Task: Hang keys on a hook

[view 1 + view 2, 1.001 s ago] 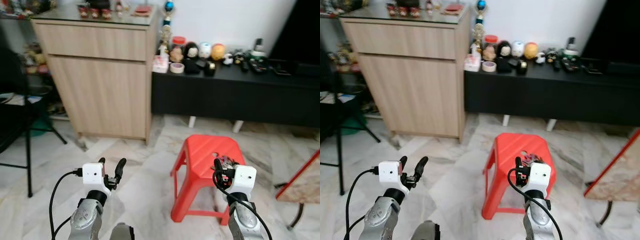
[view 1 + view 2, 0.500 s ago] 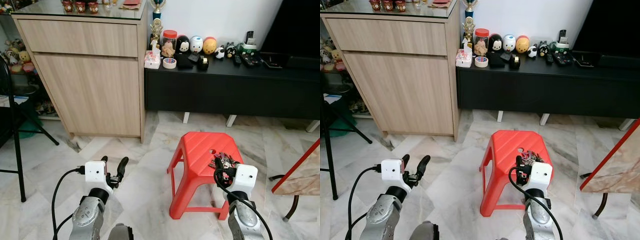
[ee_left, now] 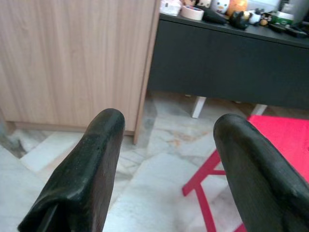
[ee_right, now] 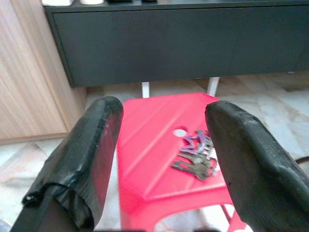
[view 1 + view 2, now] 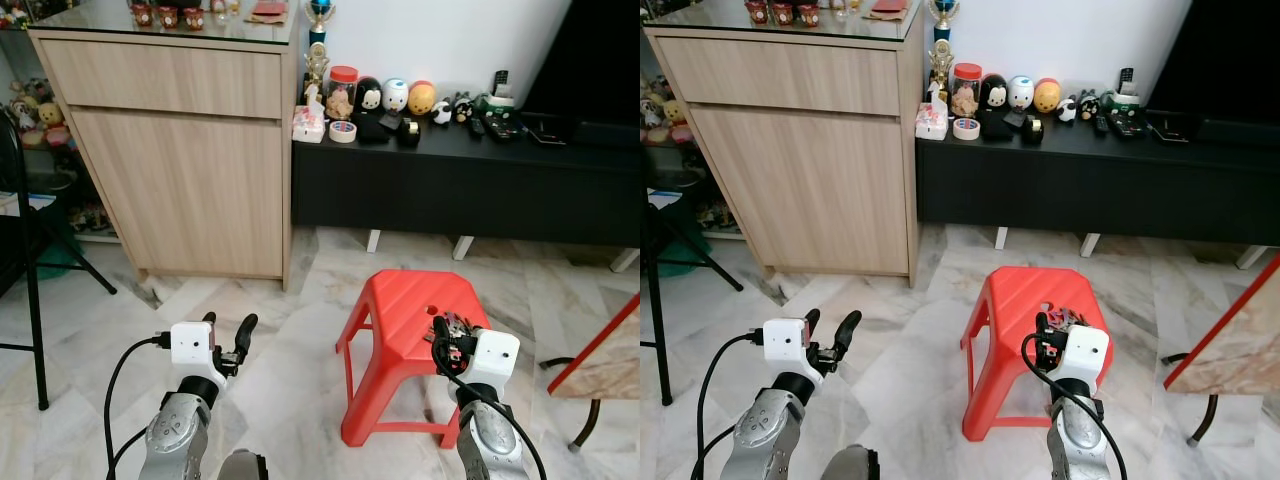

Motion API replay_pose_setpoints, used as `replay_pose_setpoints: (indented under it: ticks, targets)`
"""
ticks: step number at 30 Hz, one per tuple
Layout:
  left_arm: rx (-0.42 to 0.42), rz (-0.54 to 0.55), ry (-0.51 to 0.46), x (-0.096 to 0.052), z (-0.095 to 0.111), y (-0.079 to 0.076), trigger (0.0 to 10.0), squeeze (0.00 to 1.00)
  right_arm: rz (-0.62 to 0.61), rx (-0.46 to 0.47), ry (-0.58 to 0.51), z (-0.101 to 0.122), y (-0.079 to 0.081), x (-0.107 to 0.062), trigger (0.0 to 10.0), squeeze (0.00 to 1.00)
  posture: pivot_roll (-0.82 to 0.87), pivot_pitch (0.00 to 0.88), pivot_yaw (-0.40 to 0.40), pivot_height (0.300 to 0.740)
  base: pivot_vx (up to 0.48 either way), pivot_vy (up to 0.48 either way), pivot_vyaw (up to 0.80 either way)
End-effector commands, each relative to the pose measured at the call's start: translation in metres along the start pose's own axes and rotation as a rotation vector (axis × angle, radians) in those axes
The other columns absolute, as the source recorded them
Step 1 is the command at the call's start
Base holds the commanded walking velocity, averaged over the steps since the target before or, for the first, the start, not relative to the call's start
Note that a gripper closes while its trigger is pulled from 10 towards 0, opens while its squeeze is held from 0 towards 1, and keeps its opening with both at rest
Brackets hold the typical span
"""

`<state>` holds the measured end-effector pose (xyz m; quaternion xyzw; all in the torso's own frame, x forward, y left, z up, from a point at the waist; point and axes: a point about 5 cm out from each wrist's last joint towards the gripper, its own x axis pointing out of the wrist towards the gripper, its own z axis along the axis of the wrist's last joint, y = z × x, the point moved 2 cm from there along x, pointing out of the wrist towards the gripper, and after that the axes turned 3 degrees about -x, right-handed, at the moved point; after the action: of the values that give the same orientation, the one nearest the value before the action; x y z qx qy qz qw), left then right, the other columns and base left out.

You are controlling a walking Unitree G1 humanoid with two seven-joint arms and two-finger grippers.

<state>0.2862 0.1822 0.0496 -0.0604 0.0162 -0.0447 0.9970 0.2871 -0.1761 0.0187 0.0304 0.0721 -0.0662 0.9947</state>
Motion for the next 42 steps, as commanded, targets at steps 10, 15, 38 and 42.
replay_pose_setpoints:
  ticks: [10,15,38,42]
  targets:
    - [0.010,-0.016,-0.006,0.0023,0.0019,-0.0038,10.0,0.00,-0.006,0.002,0.015,-0.0013,-0.0014,0.0021,10.0,0.00,0.03,0.005,-0.085,0.639,0.344,0.000,0.00]
    - [0.011,-0.015,-0.003,0.0021,0.0011,-0.0044,10.0,0.00,-0.002,-0.005,0.003,0.0002,0.0000,0.0027,10.0,0.00,0.03,0.005,-0.085,0.639,0.344,0.000,0.00]
    - [0.030,-0.012,-0.001,0.0040,0.0023,-0.0039,10.0,0.00,-0.012,-0.022,0.014,-0.0002,-0.0014,0.0050,10.0,0.00,0.02,0.041,-0.085,0.639,0.213,-0.013,0.00]
    - [0.032,-0.016,-0.001,0.0043,0.0025,-0.0043,10.0,0.00,-0.016,-0.023,0.011,0.0008,-0.0023,0.0058,10.0,0.00,0.02,0.042,-0.083,0.639,0.000,-0.366,0.00]
